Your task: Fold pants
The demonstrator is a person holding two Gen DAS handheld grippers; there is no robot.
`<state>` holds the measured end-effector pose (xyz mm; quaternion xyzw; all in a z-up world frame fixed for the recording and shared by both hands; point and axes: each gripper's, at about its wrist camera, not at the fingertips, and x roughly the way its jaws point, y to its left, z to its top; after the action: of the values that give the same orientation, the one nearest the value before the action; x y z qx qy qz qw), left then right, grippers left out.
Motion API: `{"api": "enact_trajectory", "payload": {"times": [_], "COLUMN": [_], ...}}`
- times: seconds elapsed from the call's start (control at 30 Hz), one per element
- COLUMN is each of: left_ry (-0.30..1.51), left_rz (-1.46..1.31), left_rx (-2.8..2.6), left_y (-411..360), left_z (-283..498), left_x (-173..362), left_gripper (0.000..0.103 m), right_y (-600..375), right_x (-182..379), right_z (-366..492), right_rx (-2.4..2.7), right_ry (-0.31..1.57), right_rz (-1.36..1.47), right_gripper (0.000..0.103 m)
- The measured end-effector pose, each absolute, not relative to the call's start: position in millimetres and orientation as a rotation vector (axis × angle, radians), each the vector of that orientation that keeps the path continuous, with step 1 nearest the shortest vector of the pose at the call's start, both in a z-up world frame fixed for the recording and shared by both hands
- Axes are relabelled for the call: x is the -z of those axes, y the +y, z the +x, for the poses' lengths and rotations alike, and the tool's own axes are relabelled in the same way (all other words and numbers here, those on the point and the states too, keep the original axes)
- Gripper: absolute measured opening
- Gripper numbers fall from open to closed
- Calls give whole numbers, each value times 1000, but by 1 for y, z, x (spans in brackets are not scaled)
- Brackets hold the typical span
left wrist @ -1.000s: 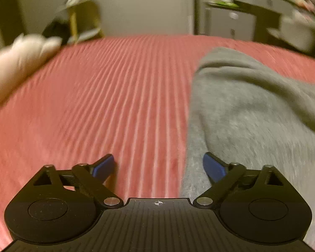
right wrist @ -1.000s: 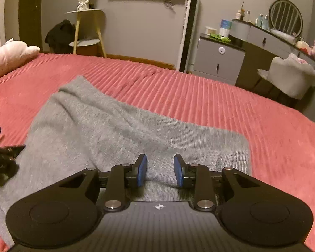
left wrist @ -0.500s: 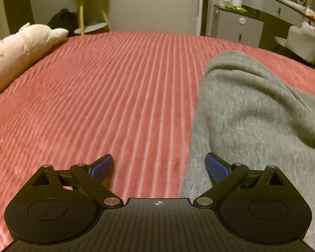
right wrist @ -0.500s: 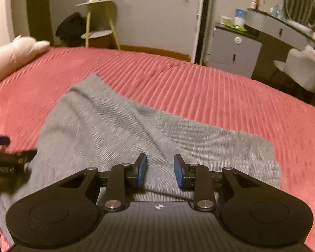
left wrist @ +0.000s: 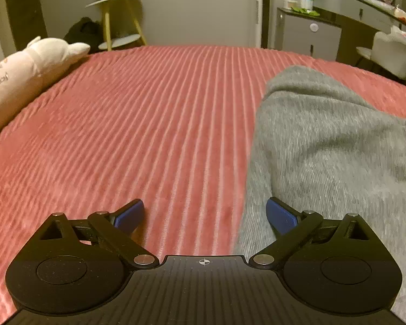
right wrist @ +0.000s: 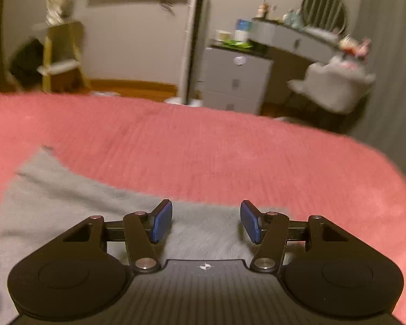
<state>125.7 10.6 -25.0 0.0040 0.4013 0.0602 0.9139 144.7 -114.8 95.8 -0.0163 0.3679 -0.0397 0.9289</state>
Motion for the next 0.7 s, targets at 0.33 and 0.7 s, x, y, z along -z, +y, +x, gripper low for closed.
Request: {"api": "enact_trajectory", "payload": {"times": [0.33, 0.7], "left_ry": [827, 824], "left_rz": [-86, -70], "left_rx": [-131, -116], "left_y": [23, -2], "left_z": [120, 86], "left_x": [20, -3], "left_gripper": [100, 99], "right_y": [-122, -190], "right_x": [-93, -74], "right_z": [98, -16], "right_rx": [319, 99], "right_ry": [680, 805], "right_rz": [-284, 78], "right_gripper": [87, 99]}}
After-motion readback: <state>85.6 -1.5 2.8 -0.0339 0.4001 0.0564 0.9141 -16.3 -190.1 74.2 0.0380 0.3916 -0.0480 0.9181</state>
